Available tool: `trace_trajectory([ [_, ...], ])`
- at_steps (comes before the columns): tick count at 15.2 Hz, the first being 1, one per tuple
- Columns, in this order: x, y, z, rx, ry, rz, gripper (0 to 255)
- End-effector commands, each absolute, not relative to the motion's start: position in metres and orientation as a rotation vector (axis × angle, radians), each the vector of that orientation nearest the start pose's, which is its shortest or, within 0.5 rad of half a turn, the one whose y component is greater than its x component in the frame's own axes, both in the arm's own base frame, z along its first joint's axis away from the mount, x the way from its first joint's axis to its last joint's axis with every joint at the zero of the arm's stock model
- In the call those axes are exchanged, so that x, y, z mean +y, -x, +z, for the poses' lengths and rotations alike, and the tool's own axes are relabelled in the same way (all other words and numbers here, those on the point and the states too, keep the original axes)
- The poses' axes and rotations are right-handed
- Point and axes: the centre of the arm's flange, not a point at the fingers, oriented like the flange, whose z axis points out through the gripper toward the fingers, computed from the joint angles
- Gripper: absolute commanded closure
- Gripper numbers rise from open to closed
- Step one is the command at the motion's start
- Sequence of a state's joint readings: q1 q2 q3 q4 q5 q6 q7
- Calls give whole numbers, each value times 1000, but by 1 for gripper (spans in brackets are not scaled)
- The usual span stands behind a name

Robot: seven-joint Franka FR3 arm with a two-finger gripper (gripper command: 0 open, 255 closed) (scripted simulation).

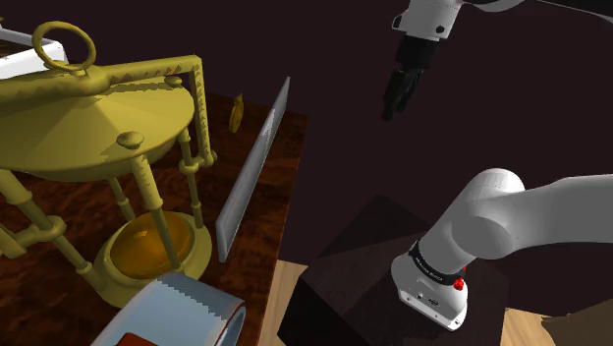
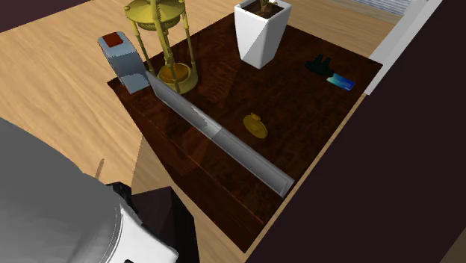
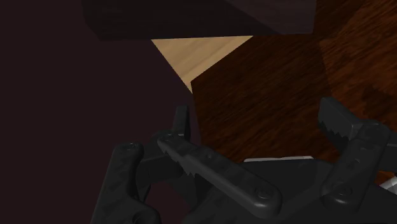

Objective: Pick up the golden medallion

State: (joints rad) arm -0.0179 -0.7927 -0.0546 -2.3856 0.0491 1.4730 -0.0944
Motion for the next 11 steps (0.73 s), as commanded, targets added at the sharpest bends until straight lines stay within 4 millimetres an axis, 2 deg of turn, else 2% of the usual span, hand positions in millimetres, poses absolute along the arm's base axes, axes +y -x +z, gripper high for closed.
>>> trace_trajectory([
  [1, -20, -293, 571, -64, 3039, 173, 0],
  [11, 63, -400, 577, -21, 3029, 238, 0],
])
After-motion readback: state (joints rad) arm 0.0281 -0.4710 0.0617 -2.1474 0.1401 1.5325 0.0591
